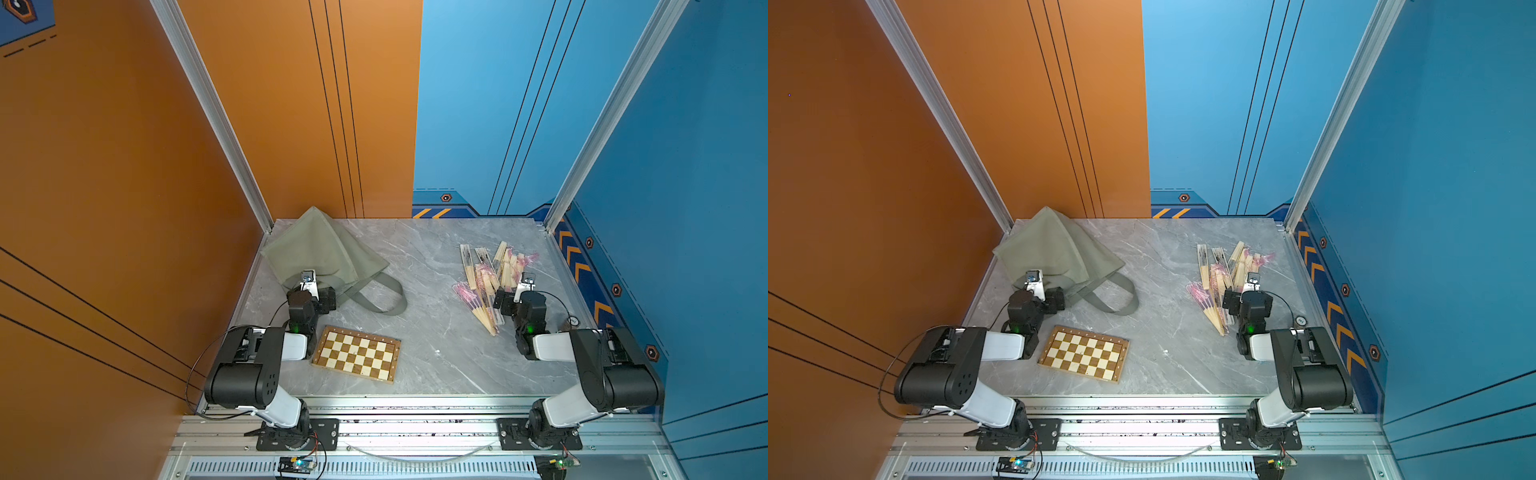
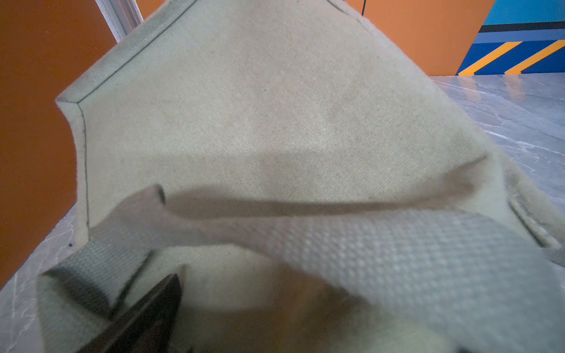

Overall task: Take out the folding fans from the tote bags
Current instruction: Reset both arms

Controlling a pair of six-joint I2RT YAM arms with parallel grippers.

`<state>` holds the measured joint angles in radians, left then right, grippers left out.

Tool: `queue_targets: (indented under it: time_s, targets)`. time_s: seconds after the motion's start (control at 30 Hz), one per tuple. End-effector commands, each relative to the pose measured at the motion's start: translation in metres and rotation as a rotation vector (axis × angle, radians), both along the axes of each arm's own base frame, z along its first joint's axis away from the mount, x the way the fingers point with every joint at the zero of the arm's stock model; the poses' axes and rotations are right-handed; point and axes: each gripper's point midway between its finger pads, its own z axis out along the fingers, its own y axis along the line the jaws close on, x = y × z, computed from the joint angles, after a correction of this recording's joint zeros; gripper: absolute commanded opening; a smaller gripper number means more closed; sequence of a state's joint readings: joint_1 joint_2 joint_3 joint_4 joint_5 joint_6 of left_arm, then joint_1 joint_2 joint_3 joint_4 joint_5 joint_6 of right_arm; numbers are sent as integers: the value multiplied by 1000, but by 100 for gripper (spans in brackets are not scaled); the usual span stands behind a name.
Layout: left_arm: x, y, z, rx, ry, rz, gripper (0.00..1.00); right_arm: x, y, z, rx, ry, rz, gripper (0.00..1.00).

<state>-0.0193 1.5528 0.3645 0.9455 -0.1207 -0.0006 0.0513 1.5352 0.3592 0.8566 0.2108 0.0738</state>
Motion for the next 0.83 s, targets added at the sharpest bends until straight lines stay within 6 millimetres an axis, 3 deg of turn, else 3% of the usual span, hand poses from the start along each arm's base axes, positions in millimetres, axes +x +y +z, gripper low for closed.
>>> queue_targets:
  time_s: [0.0, 0.8]
  targets:
    - [1, 3, -3, 10, 17, 29, 98, 6, -3, 12, -8, -35, -7, 100]
    - [1, -1, -3, 26, 21, 20, 98, 6, -3, 11, -9, -34, -8, 100]
